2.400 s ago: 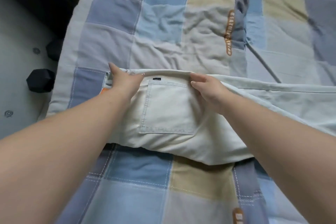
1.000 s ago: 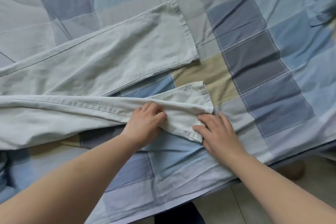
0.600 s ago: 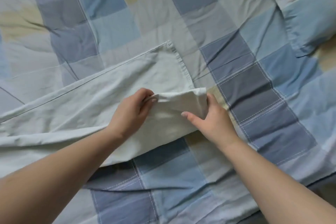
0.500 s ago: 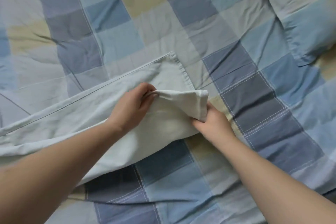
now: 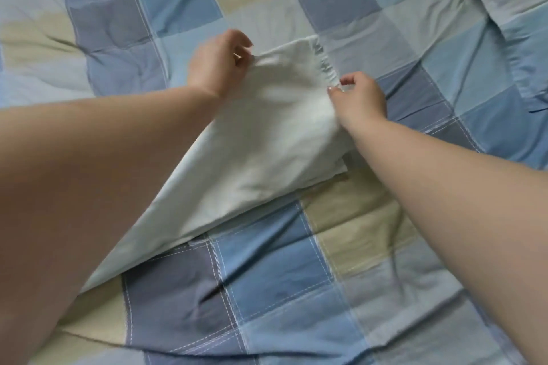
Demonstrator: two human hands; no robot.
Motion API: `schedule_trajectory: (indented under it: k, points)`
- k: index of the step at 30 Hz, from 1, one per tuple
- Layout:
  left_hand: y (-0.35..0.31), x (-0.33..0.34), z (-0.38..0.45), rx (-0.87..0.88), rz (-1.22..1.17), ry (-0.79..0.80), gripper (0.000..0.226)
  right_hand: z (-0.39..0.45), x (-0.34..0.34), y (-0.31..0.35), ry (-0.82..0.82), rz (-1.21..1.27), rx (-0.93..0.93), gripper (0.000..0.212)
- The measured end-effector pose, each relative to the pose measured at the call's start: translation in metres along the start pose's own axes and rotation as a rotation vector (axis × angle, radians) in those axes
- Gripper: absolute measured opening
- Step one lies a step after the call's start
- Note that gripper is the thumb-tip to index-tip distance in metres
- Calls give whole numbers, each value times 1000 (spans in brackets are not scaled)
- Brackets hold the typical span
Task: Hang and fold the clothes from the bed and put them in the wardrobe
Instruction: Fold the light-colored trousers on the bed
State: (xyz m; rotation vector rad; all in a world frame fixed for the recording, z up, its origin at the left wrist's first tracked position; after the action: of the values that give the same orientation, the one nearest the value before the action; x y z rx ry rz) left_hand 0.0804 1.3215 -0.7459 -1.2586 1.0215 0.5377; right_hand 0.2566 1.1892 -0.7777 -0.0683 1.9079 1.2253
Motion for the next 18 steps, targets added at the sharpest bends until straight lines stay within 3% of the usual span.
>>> schedule_trajectory:
  k: [4,7,10,14,16,18]
  points:
    - [36,25,-40,-84,30,-21,34,-10,13,-31,169,-3,157,50]
    - [66,31,-102,5,-1,36,31,-31,14,-52,182,35,152,25]
    - [93,34,-166,85,70,147,32,-49,16,-60,189,299,224,36]
    - [116,41,-215,150,341,268,68,-61,22,-58,314,673,464,15]
    - [116,41,-214,107,425,278,78,-67,23,-57,427,664,524,15]
    - [112,37,-206,74,489,256,76,-71,24,-58,425,570,496,13]
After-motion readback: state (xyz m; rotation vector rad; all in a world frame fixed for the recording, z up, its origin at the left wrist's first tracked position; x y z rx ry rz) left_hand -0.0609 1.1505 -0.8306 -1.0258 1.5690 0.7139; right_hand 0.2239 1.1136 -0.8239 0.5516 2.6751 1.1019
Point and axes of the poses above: each hand's wrist, its own z-axis towards the middle knuckle, its own x-axis out of the palm, y = z × x, the point moved 2 cm from there along z, towards the middle knuckle, and after that the axes turned 9 degrees about -x, right-handed, at the moved point
